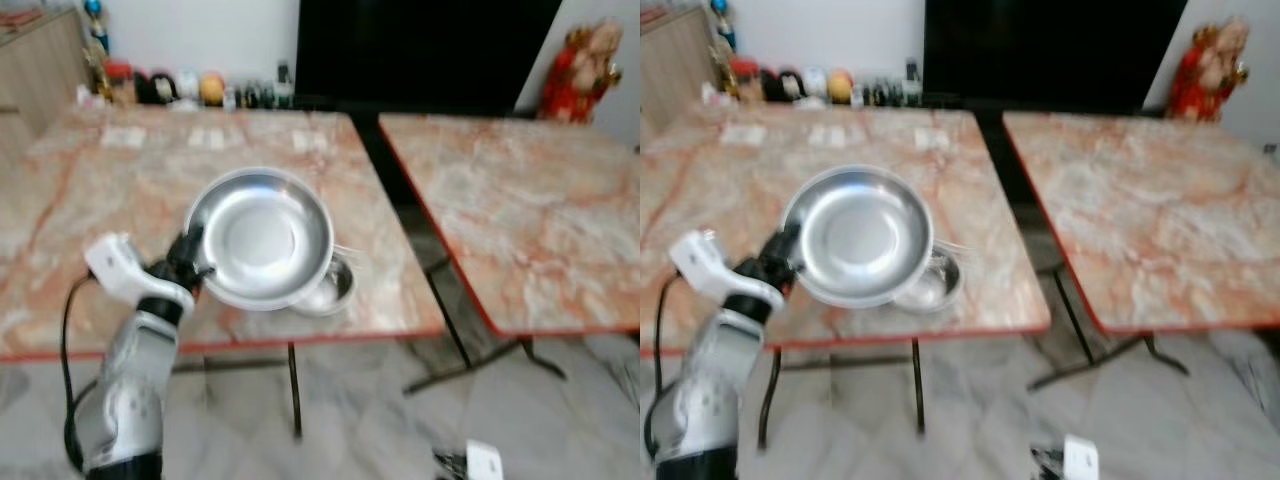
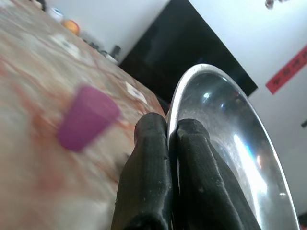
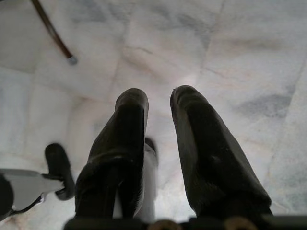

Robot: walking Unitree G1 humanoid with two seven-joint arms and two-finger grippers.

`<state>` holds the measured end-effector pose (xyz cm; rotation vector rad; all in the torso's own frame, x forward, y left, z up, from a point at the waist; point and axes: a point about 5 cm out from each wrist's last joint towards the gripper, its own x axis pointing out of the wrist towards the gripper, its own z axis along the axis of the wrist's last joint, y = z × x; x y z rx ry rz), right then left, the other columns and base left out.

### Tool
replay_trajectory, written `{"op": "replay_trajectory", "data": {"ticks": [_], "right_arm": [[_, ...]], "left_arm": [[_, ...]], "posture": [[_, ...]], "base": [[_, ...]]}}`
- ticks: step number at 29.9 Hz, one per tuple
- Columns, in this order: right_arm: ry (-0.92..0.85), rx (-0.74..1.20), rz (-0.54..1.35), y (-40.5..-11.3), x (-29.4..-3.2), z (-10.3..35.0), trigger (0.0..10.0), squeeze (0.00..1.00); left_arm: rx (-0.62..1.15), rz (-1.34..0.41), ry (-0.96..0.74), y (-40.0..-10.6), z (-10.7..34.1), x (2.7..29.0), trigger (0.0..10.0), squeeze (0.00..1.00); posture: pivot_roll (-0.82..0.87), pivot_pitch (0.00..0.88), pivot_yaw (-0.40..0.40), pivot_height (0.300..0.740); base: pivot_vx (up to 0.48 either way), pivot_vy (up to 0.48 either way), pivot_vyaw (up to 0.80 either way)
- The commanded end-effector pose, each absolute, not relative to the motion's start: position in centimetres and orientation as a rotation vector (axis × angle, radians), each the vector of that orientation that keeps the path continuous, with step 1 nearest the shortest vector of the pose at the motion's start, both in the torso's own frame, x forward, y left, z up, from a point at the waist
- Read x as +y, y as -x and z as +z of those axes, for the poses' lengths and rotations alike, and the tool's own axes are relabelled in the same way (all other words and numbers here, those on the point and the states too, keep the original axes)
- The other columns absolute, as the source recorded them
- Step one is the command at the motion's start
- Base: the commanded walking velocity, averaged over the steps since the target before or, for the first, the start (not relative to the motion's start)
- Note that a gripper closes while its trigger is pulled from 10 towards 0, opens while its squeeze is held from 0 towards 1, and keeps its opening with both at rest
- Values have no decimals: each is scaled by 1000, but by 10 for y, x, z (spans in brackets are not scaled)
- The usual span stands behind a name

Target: Setting the table

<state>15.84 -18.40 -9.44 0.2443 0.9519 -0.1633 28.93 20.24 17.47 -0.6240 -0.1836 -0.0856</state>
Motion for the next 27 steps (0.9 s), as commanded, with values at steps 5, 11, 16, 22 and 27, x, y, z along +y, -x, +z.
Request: {"op": "replay_trajectory", "data": {"ticks": [5,11,16,22,27], "right_arm": [[-239,941,-202,-157,-195,-93,10000,0],[-236,939,-200,-158,-195,-93,10000,0],[-210,934,-192,-158,-195,-93,10000,0],[-192,931,-196,-159,-196,-92,10000,0],[-192,931,-197,-159,-196,-92,10000,0]], "left_arm": [[-185,-144,619,-292,180,187,10000,0],[-140,-151,528,-294,175,183,10000,0],[-146,-138,529,-294,176,183,10000,0],[-150,-136,522,-294,177,183,10000,0],[-156,-120,530,-294,177,185,10000,0]], "posture": [[121,0,-93,740],[118,1,-92,740],[116,2,-91,740],[119,4,-92,740],[119,4,-92,740]], "base": [[0,-349,0],[0,-156,0],[0,0,0],[0,0,346],[0,0,800]]}}
